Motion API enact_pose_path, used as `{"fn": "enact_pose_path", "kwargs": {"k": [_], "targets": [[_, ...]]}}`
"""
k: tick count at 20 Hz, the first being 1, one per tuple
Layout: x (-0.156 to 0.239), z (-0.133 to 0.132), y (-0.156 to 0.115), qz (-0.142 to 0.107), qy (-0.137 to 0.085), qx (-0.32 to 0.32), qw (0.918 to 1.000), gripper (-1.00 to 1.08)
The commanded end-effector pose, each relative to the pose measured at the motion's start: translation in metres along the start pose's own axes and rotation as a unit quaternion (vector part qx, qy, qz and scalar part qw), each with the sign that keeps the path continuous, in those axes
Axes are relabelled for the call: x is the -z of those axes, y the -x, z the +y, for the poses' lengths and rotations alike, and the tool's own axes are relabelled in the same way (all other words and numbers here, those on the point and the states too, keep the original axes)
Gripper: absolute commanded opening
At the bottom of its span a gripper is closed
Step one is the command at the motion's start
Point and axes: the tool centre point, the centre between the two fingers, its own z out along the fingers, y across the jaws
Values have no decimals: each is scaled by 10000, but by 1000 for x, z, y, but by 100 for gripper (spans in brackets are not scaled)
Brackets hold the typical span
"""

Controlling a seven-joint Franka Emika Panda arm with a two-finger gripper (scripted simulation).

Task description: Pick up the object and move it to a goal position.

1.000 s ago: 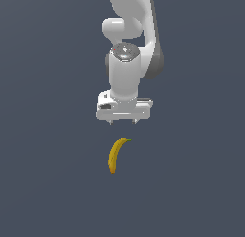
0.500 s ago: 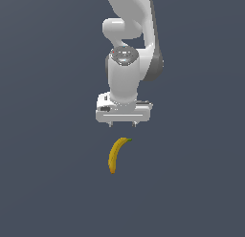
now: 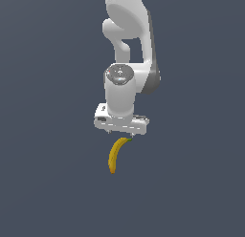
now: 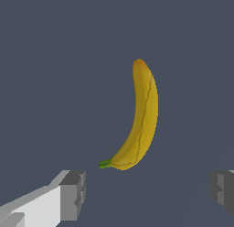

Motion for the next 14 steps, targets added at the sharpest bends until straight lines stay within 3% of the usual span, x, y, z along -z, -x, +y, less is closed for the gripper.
{"fn": "enact_pose_path", "kwargs": {"k": [1,14], "targets": [[-15,2,-7,-29,-4,-342,9994,100],[-70,11,-30,-119,10,-1554,9878,100]]}}
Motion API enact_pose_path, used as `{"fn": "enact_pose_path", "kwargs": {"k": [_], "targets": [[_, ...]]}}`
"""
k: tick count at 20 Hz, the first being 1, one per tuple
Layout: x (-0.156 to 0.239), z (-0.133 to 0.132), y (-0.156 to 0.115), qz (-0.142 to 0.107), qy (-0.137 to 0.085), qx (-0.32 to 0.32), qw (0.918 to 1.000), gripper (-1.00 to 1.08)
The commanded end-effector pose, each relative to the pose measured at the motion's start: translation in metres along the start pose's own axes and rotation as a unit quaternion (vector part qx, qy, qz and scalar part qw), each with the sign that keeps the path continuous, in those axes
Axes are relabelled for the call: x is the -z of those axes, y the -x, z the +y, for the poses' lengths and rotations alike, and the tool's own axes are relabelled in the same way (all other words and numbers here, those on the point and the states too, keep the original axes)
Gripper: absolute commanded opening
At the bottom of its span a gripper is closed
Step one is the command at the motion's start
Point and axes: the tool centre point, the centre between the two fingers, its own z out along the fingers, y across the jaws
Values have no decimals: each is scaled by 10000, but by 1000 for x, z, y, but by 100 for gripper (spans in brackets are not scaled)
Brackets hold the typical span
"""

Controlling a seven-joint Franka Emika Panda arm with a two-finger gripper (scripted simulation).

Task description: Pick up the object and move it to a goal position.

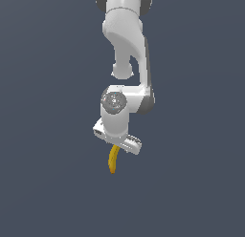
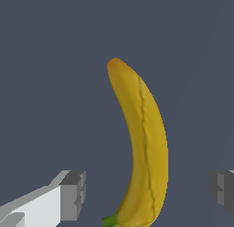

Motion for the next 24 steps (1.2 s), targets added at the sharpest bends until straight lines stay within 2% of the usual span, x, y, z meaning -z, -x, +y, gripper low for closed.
{"fn": "enact_pose_path", "kwargs": {"k": [1,9,18,24], "targets": [[-5,0,-3,-4,1,-125,9999,100],[-11,1,-3,-10,4,-166,9999,100],[-51,1,-2,-8,3,-188,9998,100],[-58,0,-4,-8,3,-190,9998,100]]}}
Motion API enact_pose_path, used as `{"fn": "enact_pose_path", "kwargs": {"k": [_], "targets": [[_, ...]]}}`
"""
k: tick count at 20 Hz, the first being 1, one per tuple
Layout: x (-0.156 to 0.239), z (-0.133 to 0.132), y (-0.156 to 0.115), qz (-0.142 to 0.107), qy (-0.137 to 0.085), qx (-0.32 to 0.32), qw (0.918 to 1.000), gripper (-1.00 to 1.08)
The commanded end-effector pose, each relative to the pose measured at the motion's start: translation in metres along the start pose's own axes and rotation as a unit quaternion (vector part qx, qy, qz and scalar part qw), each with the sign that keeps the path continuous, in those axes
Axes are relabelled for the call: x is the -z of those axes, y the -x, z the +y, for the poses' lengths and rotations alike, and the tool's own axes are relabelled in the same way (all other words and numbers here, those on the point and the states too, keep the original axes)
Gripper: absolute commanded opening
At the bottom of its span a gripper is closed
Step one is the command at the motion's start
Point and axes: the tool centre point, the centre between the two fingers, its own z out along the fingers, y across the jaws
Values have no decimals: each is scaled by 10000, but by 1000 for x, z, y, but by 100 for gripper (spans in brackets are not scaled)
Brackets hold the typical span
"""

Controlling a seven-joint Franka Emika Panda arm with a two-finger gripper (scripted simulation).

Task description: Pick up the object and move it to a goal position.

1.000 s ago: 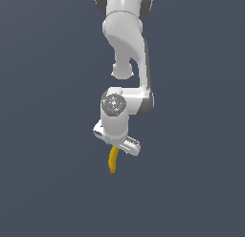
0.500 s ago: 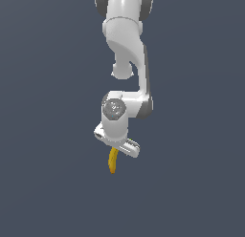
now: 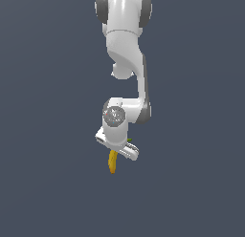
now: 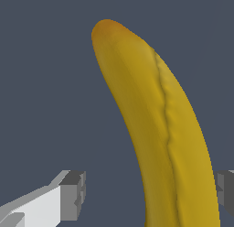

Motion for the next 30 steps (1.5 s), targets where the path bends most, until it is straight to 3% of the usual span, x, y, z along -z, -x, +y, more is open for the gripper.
{"fn": "enact_pose_path", "kwargs": {"k": [1,18,30], "targets": [[0,0,-1,8,-4,0,10000,-100],[3,3,5,5,2,-2,10000,-100],[25,18,43,5,0,-1,10000,-100]]}}
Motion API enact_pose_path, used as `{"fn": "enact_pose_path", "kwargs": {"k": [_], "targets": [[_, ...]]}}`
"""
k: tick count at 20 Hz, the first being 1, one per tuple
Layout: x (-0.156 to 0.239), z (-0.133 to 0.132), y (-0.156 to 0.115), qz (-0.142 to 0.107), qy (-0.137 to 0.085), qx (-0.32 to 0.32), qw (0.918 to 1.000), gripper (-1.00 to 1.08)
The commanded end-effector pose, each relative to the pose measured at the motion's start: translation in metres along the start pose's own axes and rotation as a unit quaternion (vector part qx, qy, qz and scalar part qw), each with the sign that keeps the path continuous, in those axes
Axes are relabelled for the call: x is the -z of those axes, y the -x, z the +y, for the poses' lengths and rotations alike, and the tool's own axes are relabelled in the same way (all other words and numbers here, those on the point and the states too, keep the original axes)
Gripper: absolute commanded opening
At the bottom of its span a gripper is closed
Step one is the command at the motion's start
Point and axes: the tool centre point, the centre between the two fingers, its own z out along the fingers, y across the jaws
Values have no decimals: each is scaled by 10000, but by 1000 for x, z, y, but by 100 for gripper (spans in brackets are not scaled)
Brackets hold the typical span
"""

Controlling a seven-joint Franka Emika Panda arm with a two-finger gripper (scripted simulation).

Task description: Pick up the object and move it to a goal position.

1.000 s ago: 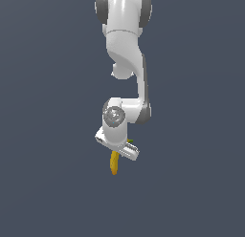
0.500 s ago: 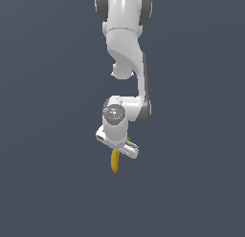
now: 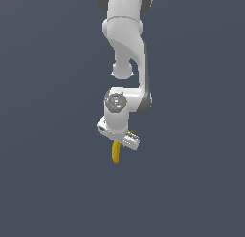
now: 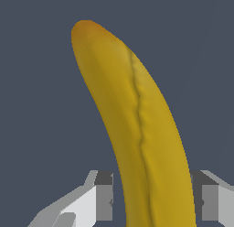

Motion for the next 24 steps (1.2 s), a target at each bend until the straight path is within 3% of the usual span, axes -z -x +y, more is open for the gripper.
{"fn": "enact_pose_path", "kwargs": {"k": [1,24], "targets": [[8,4,11,12,-7,1,10000,-100],[82,53,137,10,-13,3,10000,-100]]}}
